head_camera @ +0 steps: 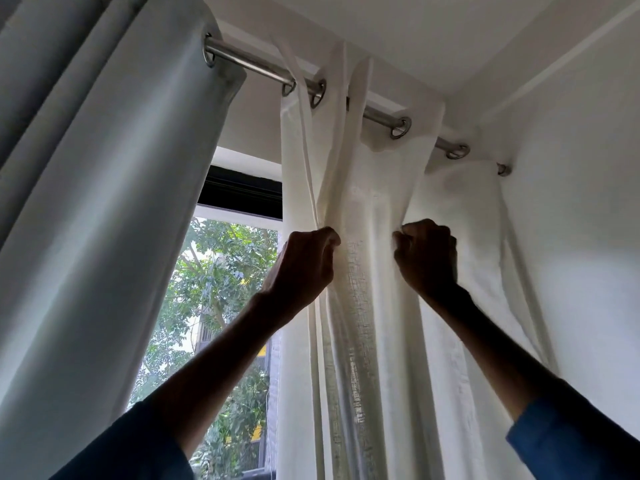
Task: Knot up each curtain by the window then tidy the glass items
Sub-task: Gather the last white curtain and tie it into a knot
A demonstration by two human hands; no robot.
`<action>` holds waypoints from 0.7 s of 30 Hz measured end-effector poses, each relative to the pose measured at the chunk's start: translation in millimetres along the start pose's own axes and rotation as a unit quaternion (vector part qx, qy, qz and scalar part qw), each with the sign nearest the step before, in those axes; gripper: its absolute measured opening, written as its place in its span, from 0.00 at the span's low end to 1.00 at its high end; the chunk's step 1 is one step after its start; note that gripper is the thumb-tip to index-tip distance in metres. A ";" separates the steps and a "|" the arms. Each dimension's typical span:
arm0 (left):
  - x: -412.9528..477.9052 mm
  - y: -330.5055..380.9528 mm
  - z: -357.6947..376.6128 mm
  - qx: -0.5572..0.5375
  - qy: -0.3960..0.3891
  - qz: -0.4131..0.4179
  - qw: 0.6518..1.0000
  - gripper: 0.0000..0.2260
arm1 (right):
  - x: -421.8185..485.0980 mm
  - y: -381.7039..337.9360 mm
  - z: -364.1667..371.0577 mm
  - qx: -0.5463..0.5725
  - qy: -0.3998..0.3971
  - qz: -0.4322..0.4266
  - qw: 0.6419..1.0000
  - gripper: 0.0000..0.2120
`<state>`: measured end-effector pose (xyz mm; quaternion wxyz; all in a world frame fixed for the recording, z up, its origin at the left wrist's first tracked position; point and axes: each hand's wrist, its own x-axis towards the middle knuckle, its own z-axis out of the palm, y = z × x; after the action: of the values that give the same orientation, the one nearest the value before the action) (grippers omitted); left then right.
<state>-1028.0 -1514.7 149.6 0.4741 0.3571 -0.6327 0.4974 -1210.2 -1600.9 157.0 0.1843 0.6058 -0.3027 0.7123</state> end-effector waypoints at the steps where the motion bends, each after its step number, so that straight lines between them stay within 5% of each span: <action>1: 0.5 -1.7 0.1 0.000 -0.008 -0.016 1.000 0.07 | -0.5 -13.1 -0.6 0.006 -0.004 -0.019 1.000 0.14; 8: 5.1 4.9 -14.2 0.030 -0.049 -0.086 0.995 0.15 | -19.7 -122.4 -11.9 0.023 -0.018 -0.172 0.985 0.10; 15: -9.0 -15.4 -18.7 0.010 -0.022 -0.089 0.996 0.10 | -29.8 -88.2 -1.1 0.013 -0.043 -0.142 0.989 0.24; 21: -2.4 -6.4 -25.6 -0.003 -0.032 -0.060 0.998 0.09 | -43.0 -61.4 -5.1 -0.032 -0.029 -0.129 0.991 0.24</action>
<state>-1015.2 -1491.6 150.6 0.4837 0.4090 -0.6266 0.4540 -1166.9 -1547.1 127.4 0.2857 0.6540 -0.2499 0.6544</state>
